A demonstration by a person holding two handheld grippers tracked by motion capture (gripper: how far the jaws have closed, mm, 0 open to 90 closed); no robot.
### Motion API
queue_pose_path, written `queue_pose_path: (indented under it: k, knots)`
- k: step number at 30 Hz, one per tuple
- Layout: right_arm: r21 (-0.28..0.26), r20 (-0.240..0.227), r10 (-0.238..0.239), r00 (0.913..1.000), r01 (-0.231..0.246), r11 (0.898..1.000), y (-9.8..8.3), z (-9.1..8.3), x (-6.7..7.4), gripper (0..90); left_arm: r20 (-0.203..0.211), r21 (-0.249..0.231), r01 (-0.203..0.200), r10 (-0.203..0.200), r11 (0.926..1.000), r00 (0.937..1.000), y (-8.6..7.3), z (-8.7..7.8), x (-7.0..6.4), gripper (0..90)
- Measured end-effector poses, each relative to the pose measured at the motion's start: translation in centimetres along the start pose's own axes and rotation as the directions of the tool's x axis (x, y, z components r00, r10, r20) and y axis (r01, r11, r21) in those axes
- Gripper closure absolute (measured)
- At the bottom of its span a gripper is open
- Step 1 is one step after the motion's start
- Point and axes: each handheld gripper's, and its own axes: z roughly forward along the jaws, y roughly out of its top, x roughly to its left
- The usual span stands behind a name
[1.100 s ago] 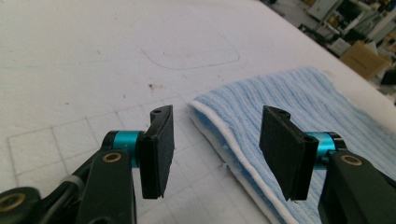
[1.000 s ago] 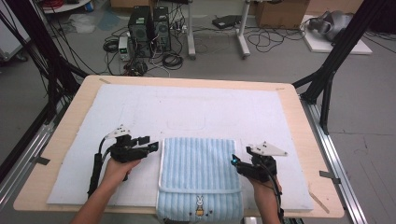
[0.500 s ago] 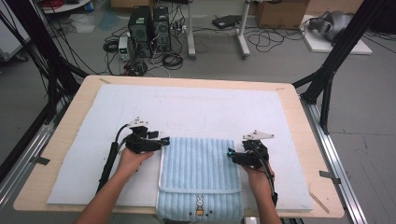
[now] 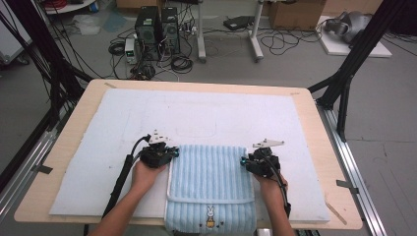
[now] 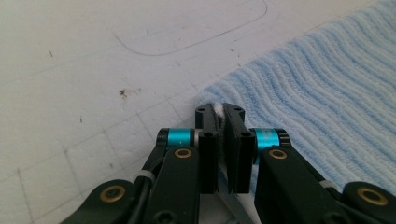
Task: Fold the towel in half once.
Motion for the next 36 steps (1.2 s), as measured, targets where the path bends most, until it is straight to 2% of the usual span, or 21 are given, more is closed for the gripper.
queue_pose_path:
  k: [1,3,6,8,12,15,18,20,23,26,28,31,32,35,36]
  knots:
    - [0.001,-0.039,0.004,0.9992,-0.004,1.000,0.0,0.0,0.0,83.7,0.010,0.000,0.014,-0.014,0.9999,0.9998,0.0,0.0,0.2,85.2]
    - [0.003,-0.026,-0.024,0.9994,0.024,1.000,0.1,0.0,0.4,84.8,0.015,-0.001,0.019,-0.019,0.9998,0.9997,0.1,0.0,0.5,85.5]
    - [-0.009,-0.026,-0.031,0.9992,0.031,0.999,0.4,0.1,0.3,85.0,0.022,-0.020,0.088,-0.088,0.9959,0.9959,0.4,0.0,1.3,85.5]
    - [-0.026,-0.028,-0.019,0.9994,0.019,0.999,0.8,0.3,0.2,85.1,0.024,-0.026,0.116,-0.115,0.9929,0.9931,0.7,-0.1,1.9,85.6]
    - [-0.031,-0.010,-0.036,0.9993,0.035,0.999,2.0,1.0,0.4,85.0,0.009,-0.027,0.099,-0.099,0.9947,0.9950,1.9,0.0,2.9,85.6]
    - [-0.048,-0.011,-0.026,0.9996,0.025,0.999,2.9,1.7,0.1,85.0,0.007,-0.042,0.108,-0.107,0.9933,0.9942,2.9,0.1,3.9,85.6]
    - [-0.061,-0.003,-0.025,0.9997,0.025,0.998,3.8,2.4,0.1,85.0,-0.013,-0.051,0.096,-0.097,0.9941,0.9952,3.6,0.3,4.8,85.6]
    - [-0.073,0.008,-0.031,0.9995,0.031,0.997,4.5,2.9,0.1,85.0,-0.020,-0.089,0.112,-0.114,0.9897,0.9933,3.7,0.3,5.4,85.6]
    - [-0.101,0.016,-0.024,0.9996,0.026,0.995,5.5,3.4,0.1,85.0,-0.029,-0.111,0.129,-0.133,0.9855,0.9907,3.5,0.5,6.2,85.6]
    - [-0.114,0.028,-0.025,0.9993,0.028,0.993,6.5,4.0,0.1,85.0,-0.038,-0.161,0.124,-0.132,0.9790,0.9905,3.6,0.4,6.7,85.6]
    - [-0.123,0.045,-0.018,0.9988,0.023,0.992,7.0,4.3,0.2,84.9,-0.035,-0.155,0.117,-0.124,0.9809,0.9917,4.2,0.4,7.0,85.6]
    - [-0.134,0.074,-0.007,0.9972,0.017,0.991,7.3,4.7,0.0,84.9,-0.034,-0.201,0.101,-0.110,0.9743,0.9933,5.1,0.4,6.9,85.5]
    - [-0.134,0.075,0.005,0.9971,0.005,0.991,7.3,4.9,-0.2,84.8,-0.037,-0.204,0.094,-0.104,0.9744,0.9939,5.0,0.6,7.0,85.5]
    - [-0.131,0.076,0.028,0.9967,-0.018,0.991,7.1,5.3,-0.4,81.8,-0.036,-0.160,0.110,-0.117,0.9810,0.9924,4.4,1.4,7.4,84.0]
    - [-0.130,0.086,0.026,0.9959,-0.015,0.991,7.1,5.4,-0.4,77.2,-0.046,-0.157,0.113,-0.121,0.9812,0.9915,4.3,1.5,7.4,78.7]
